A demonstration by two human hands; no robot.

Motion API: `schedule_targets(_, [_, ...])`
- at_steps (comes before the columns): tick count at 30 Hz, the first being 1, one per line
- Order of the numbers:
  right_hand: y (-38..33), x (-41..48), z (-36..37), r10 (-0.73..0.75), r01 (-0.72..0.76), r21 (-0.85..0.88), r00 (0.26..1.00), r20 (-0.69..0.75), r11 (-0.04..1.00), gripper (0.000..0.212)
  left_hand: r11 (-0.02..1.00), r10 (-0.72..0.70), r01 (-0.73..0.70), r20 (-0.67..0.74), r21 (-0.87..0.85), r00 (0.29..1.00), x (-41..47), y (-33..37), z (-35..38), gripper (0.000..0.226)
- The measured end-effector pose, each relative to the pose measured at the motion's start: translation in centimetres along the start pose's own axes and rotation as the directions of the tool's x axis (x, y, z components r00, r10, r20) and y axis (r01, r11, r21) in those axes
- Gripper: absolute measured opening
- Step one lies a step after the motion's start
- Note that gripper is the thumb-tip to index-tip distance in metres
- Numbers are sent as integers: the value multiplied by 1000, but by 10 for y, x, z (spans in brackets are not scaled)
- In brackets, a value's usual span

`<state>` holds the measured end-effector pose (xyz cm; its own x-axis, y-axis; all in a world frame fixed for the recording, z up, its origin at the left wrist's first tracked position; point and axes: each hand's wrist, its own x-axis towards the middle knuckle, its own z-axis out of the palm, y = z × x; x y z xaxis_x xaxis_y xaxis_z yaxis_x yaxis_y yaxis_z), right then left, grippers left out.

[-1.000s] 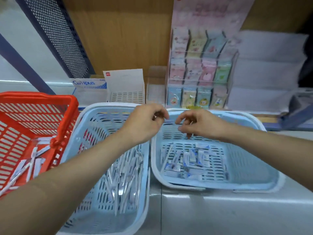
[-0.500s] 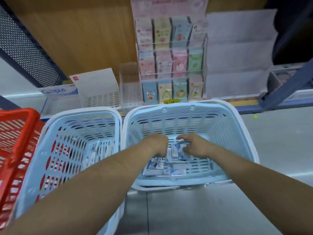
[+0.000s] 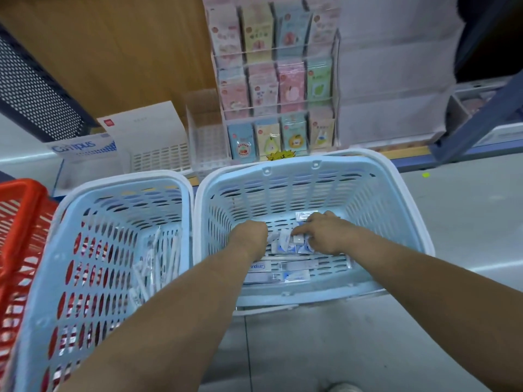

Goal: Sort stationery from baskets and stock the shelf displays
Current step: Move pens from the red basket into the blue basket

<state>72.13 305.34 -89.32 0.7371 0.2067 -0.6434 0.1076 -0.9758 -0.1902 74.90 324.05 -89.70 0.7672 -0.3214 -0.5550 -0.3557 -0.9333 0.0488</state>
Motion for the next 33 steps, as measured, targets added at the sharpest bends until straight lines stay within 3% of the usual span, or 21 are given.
schedule_targets(4, [7, 0, 3, 182, -131, 256, 965, -187, 958, 38, 984, -13, -2, -83, -180, 996, -1, 4, -3, 21])
schedule_targets(6, [4, -1, -1, 276, -108, 522, 927, -255, 846, 29, 957, 16, -46, -106, -287, 994, -3, 7, -8, 22])
schedule_targets(8, [-3, -5, -5, 312, -43, 802, 933, -182, 596, 23, 910, 33, -78, -117, -406, 993, -7, 10, -13, 28])
schedule_targets(10, [-12, -15, -9, 221, -40, 961, 975, -22, 274, 18, 763, 22, -76, -91, -642, 996, -9, 13, -17, 36])
schedule_targets(12, [-15, -22, -12, 75, -103, 994, 992, 99, 44, 15, 525, 27, -53, -45, -849, 999, -10, 17, -22, 41])
schedule_targets(15, [-12, -22, -11, -57, -154, 983, 987, 148, -102, 23, 298, 7, -29, -28, -954, 1000, -11, 23, -24, 37])
schedule_targets(18, [-13, -19, -9, -71, -135, 967, 990, 123, -214, 23, 216, 35, -24, -17, -976, 999, -14, 28, -24, 28])
schedule_targets(20, [-11, -18, -11, -49, -117, 949, 993, 107, -292, 23, 243, 71, -29, -12, -970, 997, -13, 27, -23, 22])
schedule_targets(23, [-9, -14, -11, 78, -82, 973, 992, 101, -213, 20, 490, 50, -82, -66, -868, 997, -9, 25, -18, 11])
schedule_targets(27, [-15, -16, -8, 187, -97, 964, 981, 51, 247, 22, 851, 67, -39, 34, -524, 997, -8, 22, -14, 37])
schedule_targets(30, [-13, -17, -8, 184, -88, 912, 983, 14, 400, 28, 979, 101, -83, 86, -188, 991, -9, 14, -7, 14])
schedule_targets(33, [-8, -16, -10, 149, -9, 863, 986, -77, 505, 28, 991, 134, -135, 59, 12, 989, -11, 13, -3, 14])
